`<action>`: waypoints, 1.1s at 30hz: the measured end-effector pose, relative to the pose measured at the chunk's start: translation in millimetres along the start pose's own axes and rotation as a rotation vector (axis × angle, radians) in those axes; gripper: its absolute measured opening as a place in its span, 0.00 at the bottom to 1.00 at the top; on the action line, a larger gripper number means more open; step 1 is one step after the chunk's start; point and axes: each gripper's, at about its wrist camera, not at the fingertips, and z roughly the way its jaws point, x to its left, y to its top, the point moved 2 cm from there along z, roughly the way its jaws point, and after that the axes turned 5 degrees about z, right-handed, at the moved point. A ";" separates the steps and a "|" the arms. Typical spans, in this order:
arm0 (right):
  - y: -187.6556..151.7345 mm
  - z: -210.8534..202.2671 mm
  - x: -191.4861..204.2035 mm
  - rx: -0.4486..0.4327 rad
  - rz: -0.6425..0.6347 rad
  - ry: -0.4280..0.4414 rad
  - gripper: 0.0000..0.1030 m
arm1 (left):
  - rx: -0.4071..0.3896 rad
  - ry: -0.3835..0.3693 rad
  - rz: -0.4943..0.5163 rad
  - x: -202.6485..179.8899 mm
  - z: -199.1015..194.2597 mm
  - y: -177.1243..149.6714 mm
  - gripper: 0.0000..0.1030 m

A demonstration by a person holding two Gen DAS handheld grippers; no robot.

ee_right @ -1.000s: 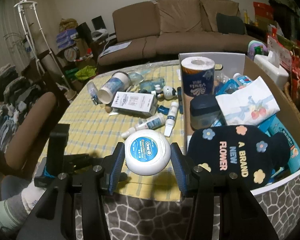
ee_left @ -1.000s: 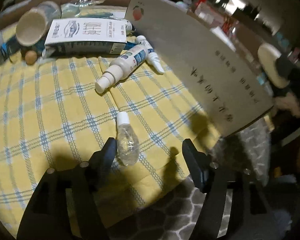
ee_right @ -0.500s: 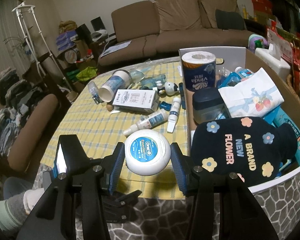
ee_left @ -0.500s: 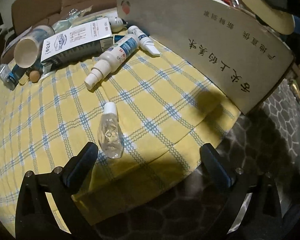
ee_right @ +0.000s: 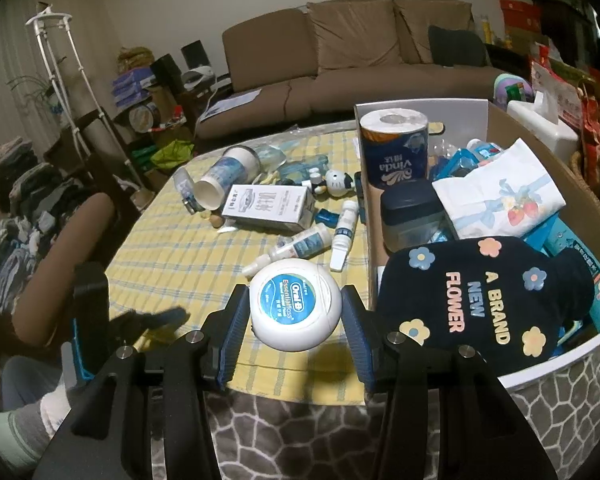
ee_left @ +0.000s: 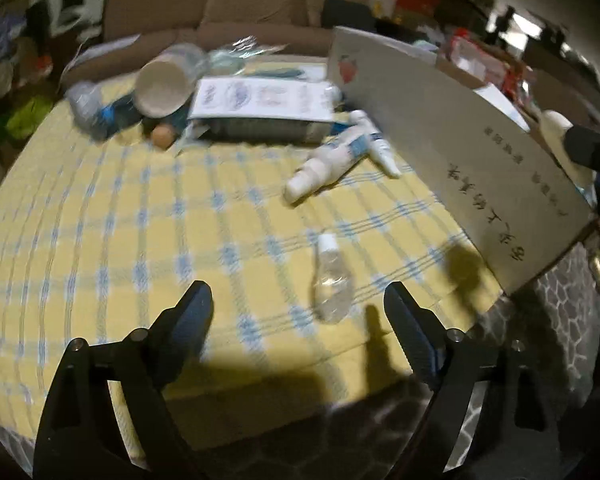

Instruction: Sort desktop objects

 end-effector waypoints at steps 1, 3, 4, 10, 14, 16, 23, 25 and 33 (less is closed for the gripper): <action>0.0 0.1 -0.1 0.000 0.001 0.000 0.46 | 0.016 0.002 0.022 -4.6 4.3 2.4 0.82; -0.1 0.1 -0.4 -0.002 0.002 -0.001 0.46 | 0.062 0.016 0.056 -9.3 13.7 4.1 0.64; -0.3 0.1 -0.8 -0.003 0.004 -0.001 0.46 | 0.073 0.027 0.054 -9.6 15.7 2.7 0.57; -1.3 0.3 -2.9 -0.004 0.008 0.000 0.46 | 0.066 0.049 -0.022 7.1 19.0 9.0 0.20; -2.1 -0.6 -3.4 -0.004 0.006 0.000 0.46 | 0.063 0.001 -0.071 17.3 12.7 11.1 0.20; -1.8 -0.8 -3.6 -0.006 0.007 0.000 0.46 | 0.052 -0.043 -0.113 22.3 4.7 12.8 0.20; 7.2 -11.1 -12.8 -0.023 0.025 -0.009 0.46 | 0.013 -0.098 -0.072 8.6 -29.3 41.7 0.20; 13.0 -16.0 -18.6 -0.030 0.027 -0.022 0.46 | -0.002 -0.113 -0.049 -0.4 -36.8 56.4 0.20; 49.8 -36.9 -55.4 -0.051 -0.001 -0.131 0.46 | -0.040 -0.172 0.077 -69.6 -41.4 127.3 0.20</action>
